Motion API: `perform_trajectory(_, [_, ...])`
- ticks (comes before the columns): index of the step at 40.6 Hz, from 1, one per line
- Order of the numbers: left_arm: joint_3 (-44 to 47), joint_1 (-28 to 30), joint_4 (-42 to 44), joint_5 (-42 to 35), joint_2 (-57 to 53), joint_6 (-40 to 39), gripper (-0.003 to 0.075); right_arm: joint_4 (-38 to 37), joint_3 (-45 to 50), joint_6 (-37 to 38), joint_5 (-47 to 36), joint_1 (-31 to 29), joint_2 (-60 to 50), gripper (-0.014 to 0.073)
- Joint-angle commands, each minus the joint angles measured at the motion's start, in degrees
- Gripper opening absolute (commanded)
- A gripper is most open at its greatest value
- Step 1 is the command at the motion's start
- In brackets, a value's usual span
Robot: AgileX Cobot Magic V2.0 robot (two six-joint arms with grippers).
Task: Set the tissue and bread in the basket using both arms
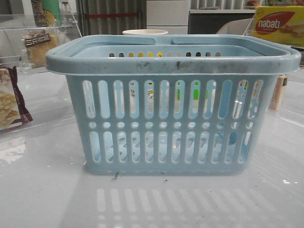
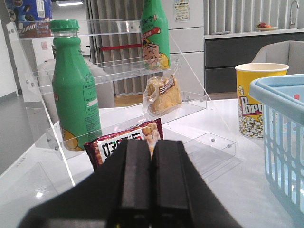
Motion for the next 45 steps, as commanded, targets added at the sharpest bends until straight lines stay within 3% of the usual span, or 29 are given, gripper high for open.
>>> perform_trajectory(1, [0.0, 0.1, -0.5, -5.1, -1.0, -0.3, 0.009, -0.1, 0.0, -0.4, -5.5, -0.1, -1.1, 0.0055])
perform_trajectory(38, [0.0, 0.1, -0.5, -6.8, -1.0, -0.3, 0.009, -0.1, 0.0, -0.4, -6.4, -0.1, -1.1, 0.0055])
perform_trajectory(45, [-4.0, 0.1, -1.4, -7.0, -1.0, -0.3, 0.009, -0.1, -3.7, -0.4, -7.1, -0.1, -1.1, 0.0055])
